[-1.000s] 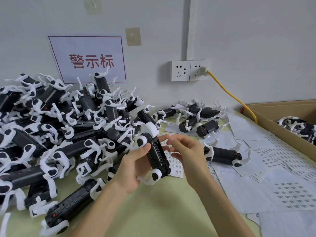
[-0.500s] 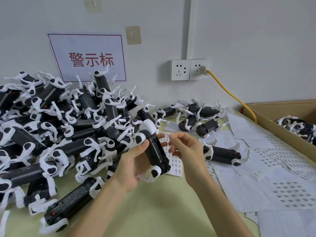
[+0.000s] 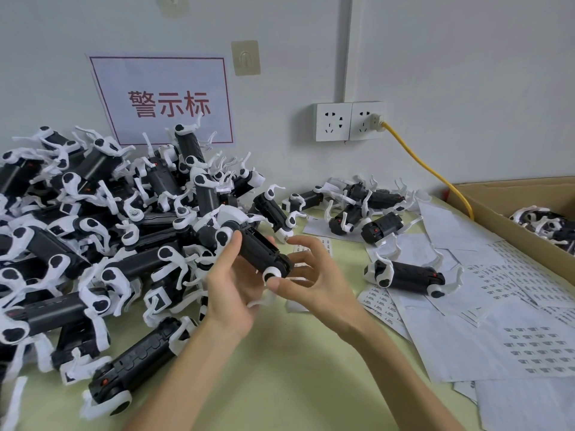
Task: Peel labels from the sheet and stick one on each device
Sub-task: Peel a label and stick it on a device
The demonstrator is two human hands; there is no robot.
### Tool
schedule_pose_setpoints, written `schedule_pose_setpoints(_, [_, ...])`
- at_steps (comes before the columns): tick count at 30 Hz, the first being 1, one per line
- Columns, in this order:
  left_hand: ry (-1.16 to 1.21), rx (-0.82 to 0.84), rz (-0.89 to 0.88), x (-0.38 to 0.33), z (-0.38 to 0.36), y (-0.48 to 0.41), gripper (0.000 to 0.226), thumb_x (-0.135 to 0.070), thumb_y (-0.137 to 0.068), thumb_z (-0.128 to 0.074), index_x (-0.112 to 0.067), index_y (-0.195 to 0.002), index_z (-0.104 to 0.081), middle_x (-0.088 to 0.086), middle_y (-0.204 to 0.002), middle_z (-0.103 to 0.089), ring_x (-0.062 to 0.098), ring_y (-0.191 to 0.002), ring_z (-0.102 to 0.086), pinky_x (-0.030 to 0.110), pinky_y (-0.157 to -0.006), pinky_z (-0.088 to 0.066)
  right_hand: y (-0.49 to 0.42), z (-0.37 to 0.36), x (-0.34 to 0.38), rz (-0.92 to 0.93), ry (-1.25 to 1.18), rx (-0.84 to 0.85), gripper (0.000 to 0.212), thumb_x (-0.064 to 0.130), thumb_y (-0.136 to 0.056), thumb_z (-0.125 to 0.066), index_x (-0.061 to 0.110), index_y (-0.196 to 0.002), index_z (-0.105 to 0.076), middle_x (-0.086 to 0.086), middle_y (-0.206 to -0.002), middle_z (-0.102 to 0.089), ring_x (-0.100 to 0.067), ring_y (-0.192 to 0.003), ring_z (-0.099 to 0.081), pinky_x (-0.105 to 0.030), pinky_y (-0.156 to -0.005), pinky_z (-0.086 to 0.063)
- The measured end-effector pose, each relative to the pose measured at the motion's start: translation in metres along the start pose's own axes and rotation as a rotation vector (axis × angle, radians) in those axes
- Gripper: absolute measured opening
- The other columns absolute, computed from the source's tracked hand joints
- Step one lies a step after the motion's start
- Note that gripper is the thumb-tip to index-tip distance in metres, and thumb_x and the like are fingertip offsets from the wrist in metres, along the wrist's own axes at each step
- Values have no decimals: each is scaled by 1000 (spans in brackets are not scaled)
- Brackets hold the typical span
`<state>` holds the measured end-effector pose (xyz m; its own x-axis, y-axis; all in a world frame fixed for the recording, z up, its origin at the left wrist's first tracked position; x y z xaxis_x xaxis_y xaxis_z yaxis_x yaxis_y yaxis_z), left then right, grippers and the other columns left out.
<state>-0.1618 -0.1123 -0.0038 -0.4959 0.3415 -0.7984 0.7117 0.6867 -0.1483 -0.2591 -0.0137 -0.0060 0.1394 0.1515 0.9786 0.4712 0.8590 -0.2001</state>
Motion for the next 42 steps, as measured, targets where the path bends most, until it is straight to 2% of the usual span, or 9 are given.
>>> schedule_pose_setpoints(3, [-5, 1, -1, -2, 1, -1, 63, -56, -94, -49, 0, -123, -59, 14, -97, -71, 28, -86, -71, 28, -64, -57, 1, -1, 0, 36, -11, -46, 71, 47, -64, -86, 45, -125, -51, 5, -111, -69, -20, -104, -71, -32, -77, -61])
schedule_pose_setpoints(8, [80, -5, -14, -6, 4, -6, 73, -75, -82, -56, -11, -116, -67, 10, -108, -71, 28, -107, -65, 41, -99, -47, -2, 15, 6, 58, -255, -269, 69, 47, -61, -82, 34, -125, -57, -1, -109, -73, -13, -97, -70, -28, -85, -54])
schedule_pose_setpoints(11, [141, 26, 85, -3, 4, -5, 87, -80, -80, -52, -5, -121, -64, 14, -108, -69, 29, -100, -66, 41, -95, -52, -3, 31, 7, 24, -406, -354, 73, 48, -63, -82, 27, -129, -57, 5, -102, -75, -14, -98, -67, -38, -91, -51])
schedule_pose_setpoints(15, [37, 119, 213, 4, -5, -2, 87, -75, -89, -39, -3, -130, -66, 21, -124, -63, 27, -103, -64, 38, -91, -53, -3, 39, 8, -31, -583, -328, 89, 51, -67, -76, 7, -140, -53, -12, -126, -66, -26, -108, -59, -39, -92, -43])
schedule_pose_setpoints(21, [-212, 254, 364, 14, -9, 5, 69, -59, -92, -55, -3, -128, -70, 19, -114, -67, 29, -106, -62, 43, -92, -54, -4, 35, 11, 4, -507, -249, 65, 37, -71, -79, 14, -129, -58, 1, -99, -75, -14, -94, -68, -38, -97, -48])
schedule_pose_setpoints(27, [-254, 272, 333, 19, -9, 3, 34, -32, -93, -63, -14, -118, -77, 12, -125, -73, 22, -113, -70, 33, -91, -58, -4, 42, 9, 66, -336, -374, 51, 43, -70, -80, 25, -116, -66, 9, -110, -75, -5, -104, -69, -22, -85, -51])
schedule_pose_setpoints(32, [-152, 143, 254, 18, 1, -5, 48, -40, -82, -74, -14, -123, -75, 15, -130, -70, 29, -124, -65, 43, -107, -50, 0, 52, 13, 141, -348, -483, 5, 26, -85, -70, 22, -89, -70, 2, -93, -73, -11, -88, -66, -28, -81, -47])
schedule_pose_setpoints(37, [-77, 96, 208, 15, 6, -8, 46, -43, -72, -79, -15, -109, -79, 8, -105, -73, 20, -95, -70, 47, -109, -43, -4, 37, 14, 109, -219, -268, 18, 14, -92, -69, 22, -77, -67, -2, -88, -69, -13, -86, -66, -26, -78, -48])
schedule_pose_setpoints(42, [-156, 169, 202, 10, -6, -1, 60, -47, -79, -80, -13, -128, -71, 11, -129, -70, 24, -117, -68, 33, -93, -55, -4, 27, 13, 100, -122, -193, 13, 15, -97, -66, 13, -85, -67, -1, -82, -72, -19, -82, -65, -25, -71, -46])
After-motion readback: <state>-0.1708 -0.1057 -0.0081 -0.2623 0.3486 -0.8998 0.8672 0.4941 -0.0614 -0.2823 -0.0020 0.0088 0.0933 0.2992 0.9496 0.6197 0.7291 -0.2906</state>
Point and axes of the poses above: each hand's wrist, its own y-axis away from the middle knuckle, its own z-axis out of the back of the hand, x = y × z, the point moved 4 cm from there along -y, towards the middle knuckle
